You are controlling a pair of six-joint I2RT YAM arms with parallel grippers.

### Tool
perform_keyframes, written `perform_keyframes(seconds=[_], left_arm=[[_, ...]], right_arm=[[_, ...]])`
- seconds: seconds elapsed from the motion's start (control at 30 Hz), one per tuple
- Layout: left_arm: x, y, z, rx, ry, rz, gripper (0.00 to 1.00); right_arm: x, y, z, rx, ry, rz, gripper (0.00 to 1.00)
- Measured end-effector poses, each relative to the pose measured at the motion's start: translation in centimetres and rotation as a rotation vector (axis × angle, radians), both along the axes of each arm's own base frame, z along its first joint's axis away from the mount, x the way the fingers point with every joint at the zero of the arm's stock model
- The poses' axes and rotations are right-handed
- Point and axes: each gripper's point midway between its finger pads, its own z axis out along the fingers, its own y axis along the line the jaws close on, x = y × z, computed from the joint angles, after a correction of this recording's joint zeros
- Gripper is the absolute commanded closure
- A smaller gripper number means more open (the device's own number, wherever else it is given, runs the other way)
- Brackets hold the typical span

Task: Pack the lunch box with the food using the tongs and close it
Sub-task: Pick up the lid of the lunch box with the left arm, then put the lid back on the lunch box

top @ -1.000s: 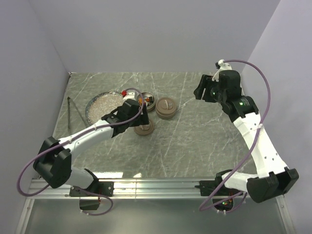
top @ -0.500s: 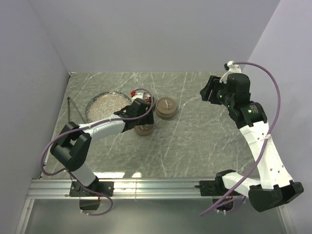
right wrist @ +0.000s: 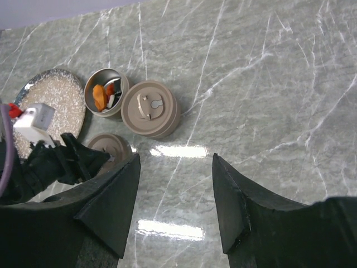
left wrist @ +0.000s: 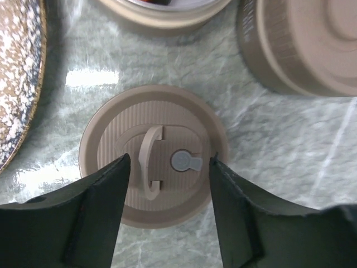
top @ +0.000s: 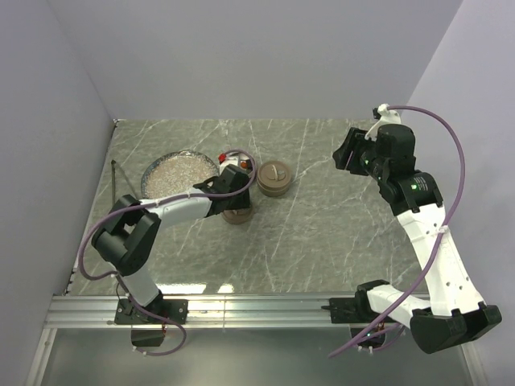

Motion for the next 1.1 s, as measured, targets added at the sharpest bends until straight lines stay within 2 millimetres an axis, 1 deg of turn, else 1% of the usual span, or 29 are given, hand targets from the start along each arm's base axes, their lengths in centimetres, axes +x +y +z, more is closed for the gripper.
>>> perform_keyframes(seconds=[0.1, 0.17, 0.2, 0.23, 0.3, 0.33, 0.5, 0.57, 0.63, 0.7, 0.77, 0.83, 0.9, 0.97, 1.03, 1.1], left_arm=[[-0.2, 0.2, -1.1, 0.020, 0.025, 0.000, 0.41], [-0.2, 0.2, -1.5, 0.027, 0.031, 0.001, 0.51], [-0.2, 0.1, -1.5, 0.024, 0.030, 0.001, 0.66], [-0.2, 0.1, -1.5, 0.021, 0.030, 0.004, 0.75], [-0.2, 0.2, -1.6, 0.027, 0.034, 0.002, 0.97], [-0.2, 0.3, -1.7, 0.034, 0.034, 0.001, 1.00], [-0.2, 0.9, -1.6, 0.073, 0.035, 0.001, 1.00], [-0.3, 1.2, -1.4, 0.095, 0.041, 0.000, 1.00], [-0.3, 1.4, -0.7, 0.114, 0.046, -0.003, 1.00], [-0.3, 1.5, 0.5, 0.124, 0.049, -0.010, 1.00], [-0.2, 1.4, 2.7, 0.122, 0.039, -0.016, 1.00], [0.3, 1.0, 5.6, 0.106, 0.012, -0.019, 1.00], [1.1, 0.5, 8.4, 0.080, -0.030, -0.023, 1.00], [2.0, 0.2, 10.8, 0.060, -0.066, -0.023, 1.00], [3.0, 0.1, 12.6, 0.050, -0.094, -0.022, 1.00], [4.6, 0.5, 14.1, 0.041, -0.111, -0.008, 1.00]], right_arm=[[0.0, 0.0, 0.0, 0.000, 0.000, 0.000, 0.39], [0.0, -0.1, 0.0, -0.001, 0.001, -0.001, 0.39], [0.0, -0.1, 0.0, 0.000, 0.000, -0.002, 0.39], [0.0, -0.1, 0.0, 0.000, 0.000, -0.004, 0.39], [0.0, -0.2, 0.0, 0.000, 0.000, -0.005, 0.39], [0.0, -0.2, 0.0, 0.000, 0.001, -0.006, 0.39], [-0.1, -0.3, -0.6, -0.001, 0.012, -0.006, 0.39], [-0.1, -0.3, -0.7, -0.002, 0.016, -0.006, 0.39], [-0.1, -0.3, -0.7, -0.001, 0.016, -0.006, 0.39], [0.0, -0.2, -0.7, 0.001, 0.014, -0.003, 0.40], [0.1, -0.3, -0.9, 0.003, 0.014, -0.003, 0.40], [0.1, -0.2, -1.3, 0.003, 0.023, 0.000, 0.40], [0.1, -0.2, -1.7, 0.005, 0.031, 0.002, 0.40], [0.2, -0.1, -2.0, 0.007, 0.036, 0.008, 0.40], [0.4, 0.0, -2.2, 0.009, 0.038, 0.010, 0.40], [0.5, 0.0, -2.2, 0.009, 0.038, 0.010, 0.40]])
